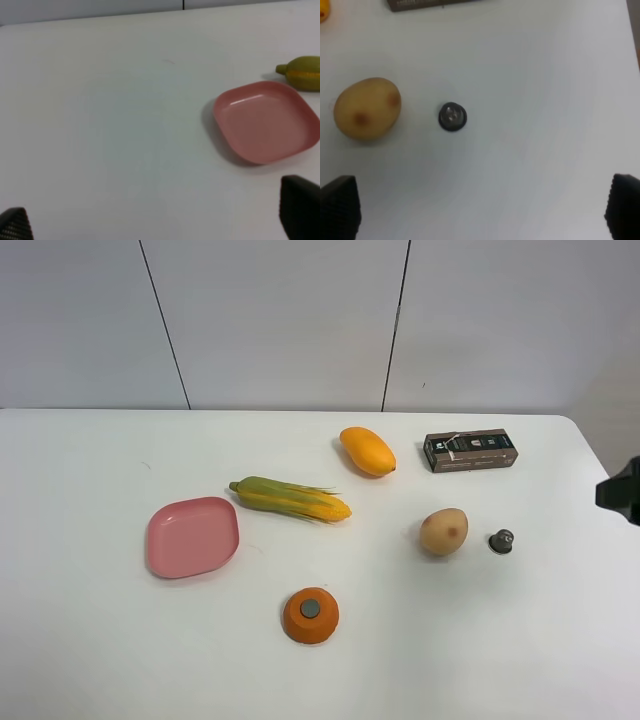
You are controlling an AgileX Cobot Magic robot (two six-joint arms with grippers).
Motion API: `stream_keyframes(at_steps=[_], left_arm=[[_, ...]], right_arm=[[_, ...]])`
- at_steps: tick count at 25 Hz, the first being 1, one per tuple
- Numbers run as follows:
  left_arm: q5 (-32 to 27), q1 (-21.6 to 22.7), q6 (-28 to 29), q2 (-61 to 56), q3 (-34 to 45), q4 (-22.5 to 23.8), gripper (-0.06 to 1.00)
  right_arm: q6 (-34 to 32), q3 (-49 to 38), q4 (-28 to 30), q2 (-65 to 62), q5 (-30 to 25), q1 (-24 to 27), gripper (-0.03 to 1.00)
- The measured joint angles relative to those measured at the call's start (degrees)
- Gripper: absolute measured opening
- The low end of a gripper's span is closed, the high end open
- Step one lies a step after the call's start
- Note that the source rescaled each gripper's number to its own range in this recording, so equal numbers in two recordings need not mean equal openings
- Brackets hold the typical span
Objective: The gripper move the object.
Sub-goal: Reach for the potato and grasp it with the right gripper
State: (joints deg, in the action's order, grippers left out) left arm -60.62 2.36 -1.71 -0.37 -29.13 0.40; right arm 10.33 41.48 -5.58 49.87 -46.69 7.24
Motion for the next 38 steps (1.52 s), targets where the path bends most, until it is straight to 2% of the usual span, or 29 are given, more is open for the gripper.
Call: stream_keyframes(at_steps=[3, 7, 14, 18, 26, 31, 34, 37, 38], left_arm=[[0.0, 0.0, 0.0, 0.0, 0.0, 0.0, 1.0], [0.0, 0.0, 0.0, 0.0, 0.0, 0.0, 1.0], [0.0, 0.0, 0.0, 0.0, 0.0, 0.0, 1.0], [0.0, 0.0, 0.0, 0.0, 0.0, 0.0, 1.0], [0.0, 0.0, 0.0, 0.0, 0.0, 0.0, 1.0], [0.0, 0.0, 0.0, 0.0, 0.0, 0.0, 1.0], [0.0, 0.0, 0.0, 0.0, 0.0, 0.0, 1.0], [0.0, 0.0, 0.0, 0.0, 0.0, 0.0, 1.0], [0.0, 0.0, 0.0, 0.0, 0.0, 0.0, 1.0]], right_arm=[[3.9, 2.34, -2.87, 9.53, 2.41, -0.6, 1.0], [6.15, 5.83, -4.02, 21.71, 5.82, -5.2, 1.0], [5.78, 13.58, -1.22, 40.31, 8.97, -16.23, 1.0], [5.64, 17.25, 0.06, 48.88, 10.16, -19.96, 1.0], [6.28, 18.48, -0.33, 56.82, 11.15, -21.05, 1.0], [8.17, 18.48, -2.86, 58.95, 12.29, -21.05, 0.99], [8.16, 18.48, -3.87, 60.7, 12.96, -21.05, 0.86], [8.09, 18.48, -4.6, 61.35, 13.27, -21.05, 0.6], [7.94, 18.48, -4.93, 61.34, 13.27, -21.11, 0.47]])
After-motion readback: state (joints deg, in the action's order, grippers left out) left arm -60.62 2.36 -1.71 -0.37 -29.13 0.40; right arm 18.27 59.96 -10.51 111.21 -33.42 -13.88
